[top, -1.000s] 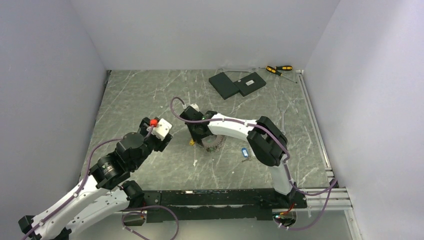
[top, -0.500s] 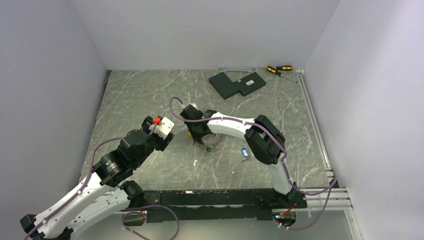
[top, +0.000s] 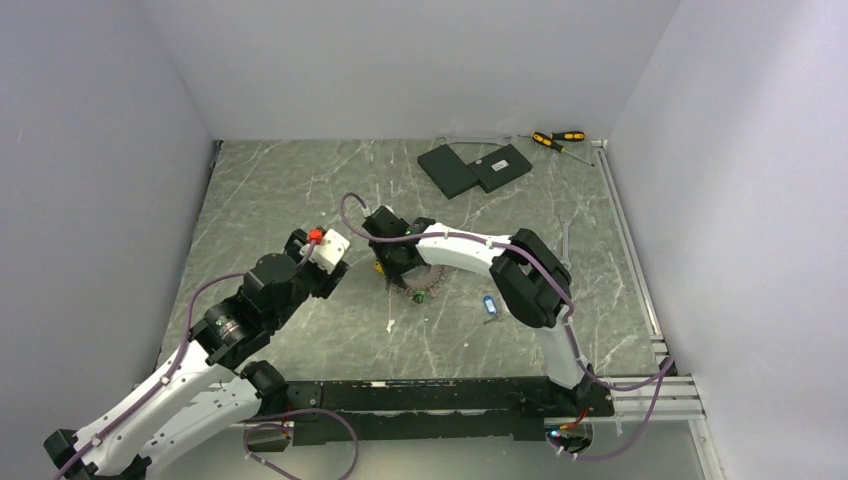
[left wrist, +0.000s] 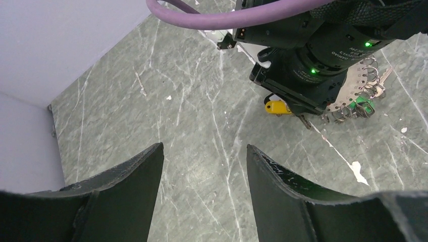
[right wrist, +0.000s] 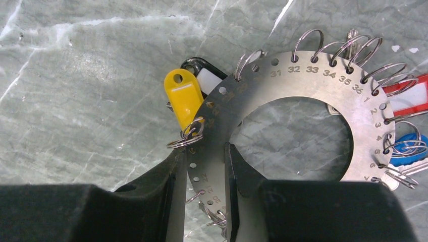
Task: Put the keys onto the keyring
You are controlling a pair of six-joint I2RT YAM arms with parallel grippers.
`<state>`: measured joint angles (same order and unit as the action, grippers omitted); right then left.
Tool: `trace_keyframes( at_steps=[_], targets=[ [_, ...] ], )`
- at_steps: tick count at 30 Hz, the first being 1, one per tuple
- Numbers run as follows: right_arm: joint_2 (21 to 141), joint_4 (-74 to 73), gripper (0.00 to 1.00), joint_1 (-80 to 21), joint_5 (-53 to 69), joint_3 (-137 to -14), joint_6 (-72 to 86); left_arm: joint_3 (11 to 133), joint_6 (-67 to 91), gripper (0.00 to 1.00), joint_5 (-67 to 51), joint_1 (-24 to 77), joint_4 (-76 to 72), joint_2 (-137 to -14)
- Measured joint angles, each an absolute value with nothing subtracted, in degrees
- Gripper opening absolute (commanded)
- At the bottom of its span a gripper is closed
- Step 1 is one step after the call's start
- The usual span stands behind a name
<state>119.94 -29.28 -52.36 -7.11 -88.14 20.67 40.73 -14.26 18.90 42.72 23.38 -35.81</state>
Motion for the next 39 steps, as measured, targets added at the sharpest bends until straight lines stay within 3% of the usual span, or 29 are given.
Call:
trace_keyframes(
  at_steps=[6, 14, 25, 33, 39],
  targets=[
    [119.9, -28.1, 0.14, -52.6, -4.99, -87.99, 20.45, 40.73, -14.26, 0.65, 18.24, 42.0, 23.35, -36.25],
    [119.85, -26.15, 0.52, -55.96, -1.1, -87.26, 19.92, 40.73, -14.26, 0.64, 17.85, 41.63, 23.38, -36.62],
    [114.3, -25.3, 0.69, -58.37, 0.99, -81.47, 19.9, 40.73, -14.26, 0.63, 17.87, 41.41, 23.38, -36.6],
    [108.88, -26.04, 0.69, -54.41, -3.9, -81.69, 19.66, 40.73, -14.26, 0.62, 17.91, 41.32, 23.4, -36.58],
    [111.79, -28.58, 0.6, -50.96, -5.98, -87.81, 18.7, 40.73, -14.26, 0.62, 18.72, 41.32, 23.44, -35.7]
  ],
)
